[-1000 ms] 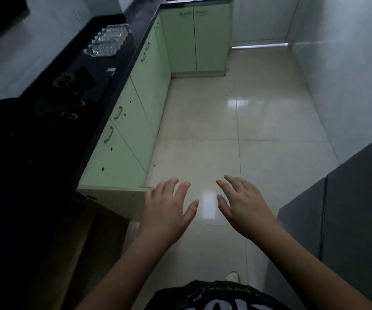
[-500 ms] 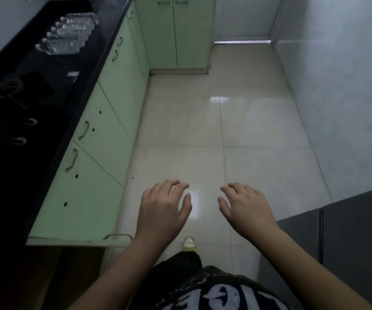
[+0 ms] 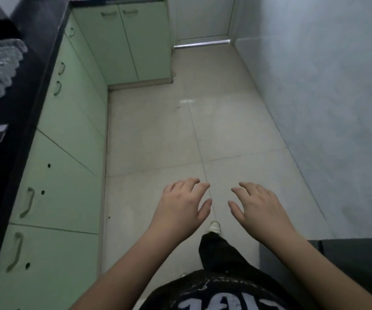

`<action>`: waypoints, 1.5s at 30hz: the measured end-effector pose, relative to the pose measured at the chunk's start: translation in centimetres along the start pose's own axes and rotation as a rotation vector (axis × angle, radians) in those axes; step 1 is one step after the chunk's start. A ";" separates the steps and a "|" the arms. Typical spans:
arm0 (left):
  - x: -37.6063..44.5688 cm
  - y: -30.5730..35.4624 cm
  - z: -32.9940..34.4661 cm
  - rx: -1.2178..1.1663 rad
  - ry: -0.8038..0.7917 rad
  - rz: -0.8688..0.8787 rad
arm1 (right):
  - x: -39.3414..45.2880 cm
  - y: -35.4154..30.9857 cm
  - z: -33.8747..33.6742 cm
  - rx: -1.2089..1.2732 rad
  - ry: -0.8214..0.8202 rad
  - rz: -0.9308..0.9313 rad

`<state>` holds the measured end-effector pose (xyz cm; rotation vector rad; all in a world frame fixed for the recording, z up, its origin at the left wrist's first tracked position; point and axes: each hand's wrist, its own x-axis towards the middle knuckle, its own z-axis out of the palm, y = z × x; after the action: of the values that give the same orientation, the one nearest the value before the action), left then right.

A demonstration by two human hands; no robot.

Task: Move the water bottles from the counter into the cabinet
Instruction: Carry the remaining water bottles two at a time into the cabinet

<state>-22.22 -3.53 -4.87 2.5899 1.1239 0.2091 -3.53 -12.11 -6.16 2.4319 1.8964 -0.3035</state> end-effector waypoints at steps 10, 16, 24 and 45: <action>17.1 -7.0 0.8 0.109 -0.159 -0.134 | 18.2 4.4 -1.5 0.046 -0.049 -0.109; 22.8 -12.3 -4.0 0.095 0.103 -0.293 | 30.6 0.0 -4.5 0.000 -0.043 -0.372; 23.6 -26.0 -7.8 0.109 0.266 -0.605 | 46.6 -12.1 -6.5 0.033 0.001 -0.632; 38.5 -57.8 -18.1 0.095 0.299 -0.911 | 79.7 -34.9 -10.7 0.079 -0.064 -0.842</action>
<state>-40.25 65.90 -6.93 1.8810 2.3122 0.3281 -17.28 74.49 -7.00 1.4849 2.8017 -0.4671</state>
